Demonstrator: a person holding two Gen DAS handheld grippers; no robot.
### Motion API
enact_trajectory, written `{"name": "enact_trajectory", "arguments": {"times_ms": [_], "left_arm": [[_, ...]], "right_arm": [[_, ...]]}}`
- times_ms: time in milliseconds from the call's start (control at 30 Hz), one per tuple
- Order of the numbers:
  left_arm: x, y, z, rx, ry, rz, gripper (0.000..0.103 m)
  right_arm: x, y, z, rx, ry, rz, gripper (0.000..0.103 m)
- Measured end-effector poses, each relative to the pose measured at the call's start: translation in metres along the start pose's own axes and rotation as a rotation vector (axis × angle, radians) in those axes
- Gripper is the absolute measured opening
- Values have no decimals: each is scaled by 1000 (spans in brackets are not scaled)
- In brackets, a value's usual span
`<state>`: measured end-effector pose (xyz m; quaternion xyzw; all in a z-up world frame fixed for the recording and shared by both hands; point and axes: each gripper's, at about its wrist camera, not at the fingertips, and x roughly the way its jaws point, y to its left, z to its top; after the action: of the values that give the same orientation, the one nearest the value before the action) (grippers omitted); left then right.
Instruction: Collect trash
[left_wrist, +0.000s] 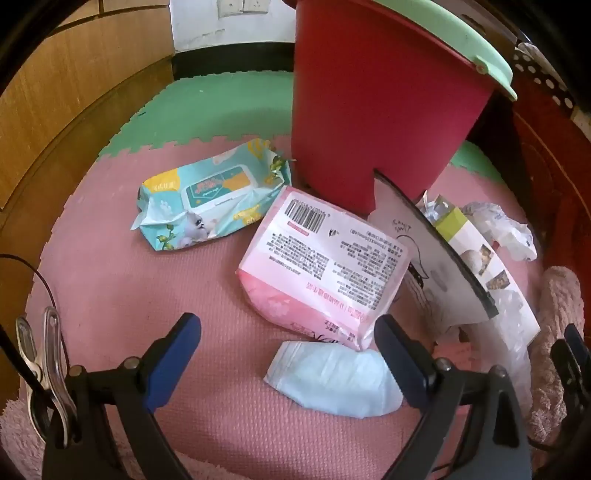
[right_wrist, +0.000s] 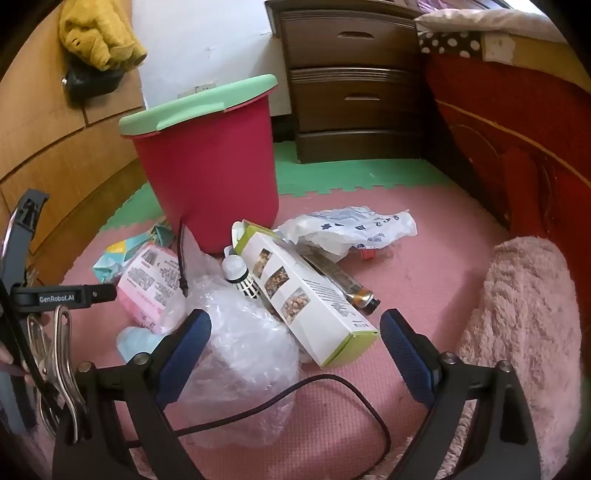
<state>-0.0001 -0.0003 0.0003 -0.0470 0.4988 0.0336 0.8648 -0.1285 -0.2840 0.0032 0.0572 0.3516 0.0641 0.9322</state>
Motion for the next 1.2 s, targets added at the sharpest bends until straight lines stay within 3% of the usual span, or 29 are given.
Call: {"name": "enact_trajectory", "arguments": {"times_ms": [1200], "left_arm": [[2,1,-3,0,12,4,97]], "right_arm": [[3,-5,-1,18,11,11,95]]}}
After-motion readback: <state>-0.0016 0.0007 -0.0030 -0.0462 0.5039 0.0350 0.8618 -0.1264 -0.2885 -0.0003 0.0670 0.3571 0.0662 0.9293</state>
